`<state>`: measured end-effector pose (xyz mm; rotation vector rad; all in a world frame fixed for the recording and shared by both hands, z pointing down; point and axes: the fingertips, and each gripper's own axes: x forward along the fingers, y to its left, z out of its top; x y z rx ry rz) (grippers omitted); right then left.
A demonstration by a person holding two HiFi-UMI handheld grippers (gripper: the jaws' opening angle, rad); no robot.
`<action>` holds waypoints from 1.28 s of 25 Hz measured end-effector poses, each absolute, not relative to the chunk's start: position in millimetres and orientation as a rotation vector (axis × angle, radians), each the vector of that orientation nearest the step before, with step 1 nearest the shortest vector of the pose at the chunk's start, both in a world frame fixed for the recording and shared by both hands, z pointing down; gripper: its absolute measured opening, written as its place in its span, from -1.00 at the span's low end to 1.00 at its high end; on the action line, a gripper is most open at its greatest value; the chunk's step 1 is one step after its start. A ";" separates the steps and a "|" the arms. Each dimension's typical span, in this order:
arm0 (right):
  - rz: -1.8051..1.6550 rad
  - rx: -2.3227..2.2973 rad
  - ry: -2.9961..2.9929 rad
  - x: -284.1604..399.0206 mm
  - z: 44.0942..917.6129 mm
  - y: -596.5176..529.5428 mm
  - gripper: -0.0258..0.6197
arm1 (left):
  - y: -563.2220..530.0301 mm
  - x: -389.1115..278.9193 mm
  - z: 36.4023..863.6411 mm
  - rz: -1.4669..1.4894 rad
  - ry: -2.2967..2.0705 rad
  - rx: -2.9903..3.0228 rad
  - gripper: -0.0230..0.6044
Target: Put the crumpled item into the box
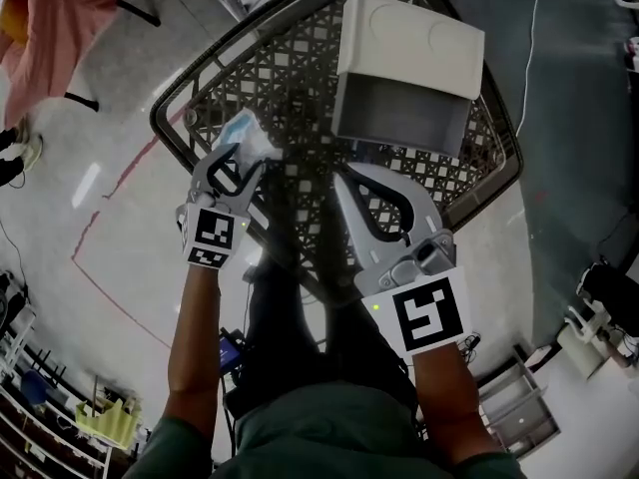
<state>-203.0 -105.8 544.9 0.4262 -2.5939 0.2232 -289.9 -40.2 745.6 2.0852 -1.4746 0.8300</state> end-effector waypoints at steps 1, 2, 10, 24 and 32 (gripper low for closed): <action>0.226 0.430 -2.596 -203.1 545.6 -105.9 -0.91 | -40.4 -289.6 746.3 0.831 -1.482 2.091 -0.32; 0.228 0.433 -2.597 -203.0 546.4 -106.2 -0.91 | -41.3 -289.4 746.0 0.833 -1.492 2.097 -0.34; 0.236 0.447 -2.588 -197.2 550.0 -106.9 -0.91 | -45.0 -288.9 743.0 0.818 -1.551 2.066 -0.64; 0.240 0.493 -2.589 -181.5 539.9 -111.8 -0.91 | -51.4 -282.8 709.0 0.813 -1.571 2.113 -0.80; 0.239 0.567 -2.600 -165.2 528.5 -124.4 -0.91 | -81.2 -269.3 664.5 0.805 -1.580 2.223 -0.82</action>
